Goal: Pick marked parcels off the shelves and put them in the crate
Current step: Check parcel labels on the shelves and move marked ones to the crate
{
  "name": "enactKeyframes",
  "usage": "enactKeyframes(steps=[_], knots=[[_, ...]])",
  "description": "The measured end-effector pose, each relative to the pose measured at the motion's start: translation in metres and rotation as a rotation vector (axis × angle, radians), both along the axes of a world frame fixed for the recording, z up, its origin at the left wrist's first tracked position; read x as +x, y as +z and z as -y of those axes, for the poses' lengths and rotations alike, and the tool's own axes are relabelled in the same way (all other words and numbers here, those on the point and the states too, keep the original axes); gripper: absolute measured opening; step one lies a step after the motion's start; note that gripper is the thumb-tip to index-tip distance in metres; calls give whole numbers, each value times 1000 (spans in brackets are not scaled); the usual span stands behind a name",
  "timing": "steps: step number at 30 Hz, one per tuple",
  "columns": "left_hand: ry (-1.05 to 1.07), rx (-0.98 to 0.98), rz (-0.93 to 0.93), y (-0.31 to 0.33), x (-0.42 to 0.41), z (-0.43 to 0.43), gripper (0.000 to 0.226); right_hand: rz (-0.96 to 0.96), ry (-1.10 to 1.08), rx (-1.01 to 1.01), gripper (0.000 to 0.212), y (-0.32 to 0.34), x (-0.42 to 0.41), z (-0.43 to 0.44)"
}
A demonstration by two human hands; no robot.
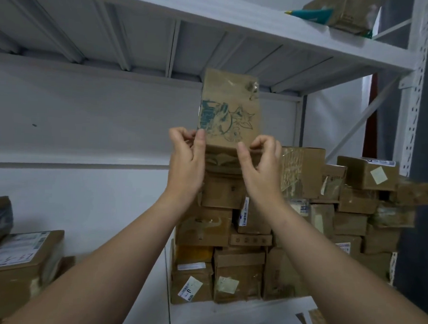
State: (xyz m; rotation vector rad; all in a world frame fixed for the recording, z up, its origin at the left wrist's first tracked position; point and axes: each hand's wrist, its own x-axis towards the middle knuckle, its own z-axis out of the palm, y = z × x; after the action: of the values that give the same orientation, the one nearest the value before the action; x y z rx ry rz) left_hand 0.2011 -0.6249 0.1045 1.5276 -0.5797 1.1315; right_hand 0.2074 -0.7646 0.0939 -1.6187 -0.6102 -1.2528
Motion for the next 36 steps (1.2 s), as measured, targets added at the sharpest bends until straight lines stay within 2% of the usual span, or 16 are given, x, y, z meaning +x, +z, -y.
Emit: enactKeyframes(steps=[4, 8, 13, 14, 17, 19, 21, 23, 26, 28, 30, 32, 34, 36], knots=[[-81, -114, 35, -4, -11, -10, 9, 97, 32, 72, 19, -6, -1, -18], [-55, -113, 1, -11, -15, -31, 23, 127, 68, 82, 23, -9, -2, -40], [-68, -95, -109, -17, -23, -65, 40, 7, 168, 1, 69, -15, -15, -73], [-43, -91, -132, -17, -26, -73, 53, 21, 147, -42, 69, -18, -17, -80], [106, -69, -342, -19, -39, -92, 121, 64, 165, -133, 51, -30, -24, -103], [116, -81, -409, -27, -48, -105, 131, 44, 235, -140, 38, -38, -31, -119], [65, -120, -372, -36, -54, -125, 122, 8, 327, -132, 31, -44, -36, -132], [-19, -149, -333, -46, -57, -149, 102, -25, 355, -96, 34, -47, -40, -142], [-197, -192, -417, -57, -65, -174, 57, -209, 491, 10, 40, -50, -40, -152], [-175, -254, -479, -63, -72, -185, 29, -285, 575, -79, 42, -54, -43, -163], [-8, -259, -430, -67, -78, -197, 26, -294, 600, -165, 42, -60, -50, -178], [60, -237, -364, -71, -83, -209, 25, -295, 571, -212, 38, -66, -58, -192], [-1, -197, -374, -76, -92, -215, 35, -236, 440, -282, 39, -75, -61, -205], [-100, -172, -426, -83, -96, -217, 60, -181, 326, -348, 44, -82, -62, -217]])
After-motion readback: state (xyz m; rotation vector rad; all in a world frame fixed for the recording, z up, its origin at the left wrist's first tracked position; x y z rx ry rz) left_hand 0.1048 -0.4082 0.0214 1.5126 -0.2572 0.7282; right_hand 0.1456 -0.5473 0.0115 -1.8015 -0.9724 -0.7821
